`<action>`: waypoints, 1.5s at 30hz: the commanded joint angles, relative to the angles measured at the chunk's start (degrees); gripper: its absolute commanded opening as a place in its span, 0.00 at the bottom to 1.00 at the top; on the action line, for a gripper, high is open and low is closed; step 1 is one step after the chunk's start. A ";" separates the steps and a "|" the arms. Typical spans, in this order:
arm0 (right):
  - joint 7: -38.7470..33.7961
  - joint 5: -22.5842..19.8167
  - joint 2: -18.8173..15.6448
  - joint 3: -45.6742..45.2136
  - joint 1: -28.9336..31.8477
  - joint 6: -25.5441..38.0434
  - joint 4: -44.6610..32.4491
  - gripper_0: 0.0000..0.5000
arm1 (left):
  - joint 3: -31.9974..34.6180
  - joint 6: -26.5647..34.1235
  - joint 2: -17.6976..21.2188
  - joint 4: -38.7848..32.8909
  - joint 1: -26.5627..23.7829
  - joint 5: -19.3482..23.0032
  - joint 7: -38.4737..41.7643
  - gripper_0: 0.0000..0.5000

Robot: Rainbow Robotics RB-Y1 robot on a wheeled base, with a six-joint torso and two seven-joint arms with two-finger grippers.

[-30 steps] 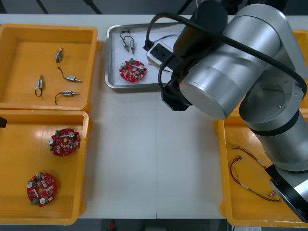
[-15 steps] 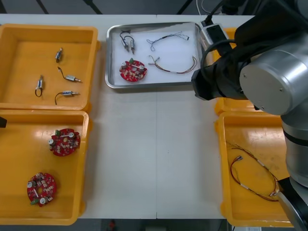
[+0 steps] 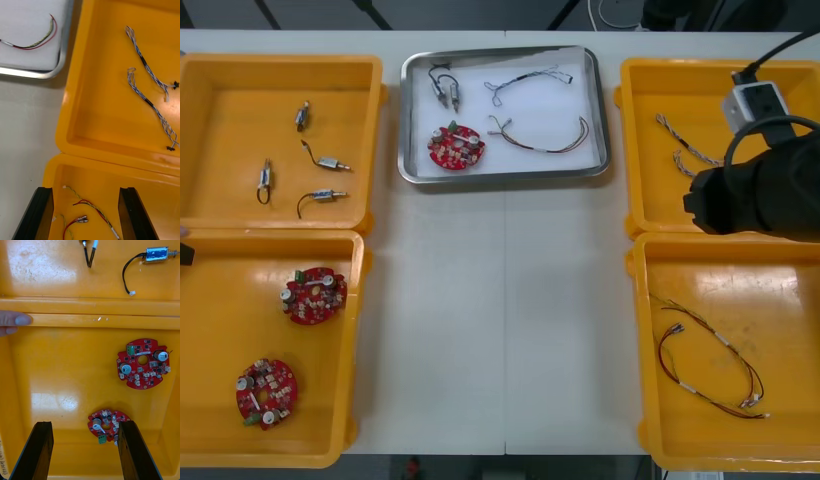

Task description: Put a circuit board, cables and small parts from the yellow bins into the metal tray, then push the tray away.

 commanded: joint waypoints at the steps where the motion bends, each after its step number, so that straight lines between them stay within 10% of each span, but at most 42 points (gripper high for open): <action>1: -1.76 -5.05 -1.97 -9.16 6.19 0.16 -1.97 1.00 | 1.77 0.38 1.11 -1.48 1.06 0.42 -2.68 1.00; 10: -1.84 -12.00 -2.05 -20.58 14.63 0.16 -2.24 1.00 | 1.77 0.38 1.11 -1.48 1.06 0.42 -2.68 1.00; 29: -2.46 -10.59 -2.49 -21.81 27.99 0.16 -5.75 1.00 | 1.77 0.38 1.11 -1.48 1.06 0.42 -2.68 1.00; 45: -2.63 -13.75 -5.48 -19.62 26.84 0.16 -6.28 1.00 | 1.77 0.38 1.11 -1.48 1.06 0.42 -2.68 1.00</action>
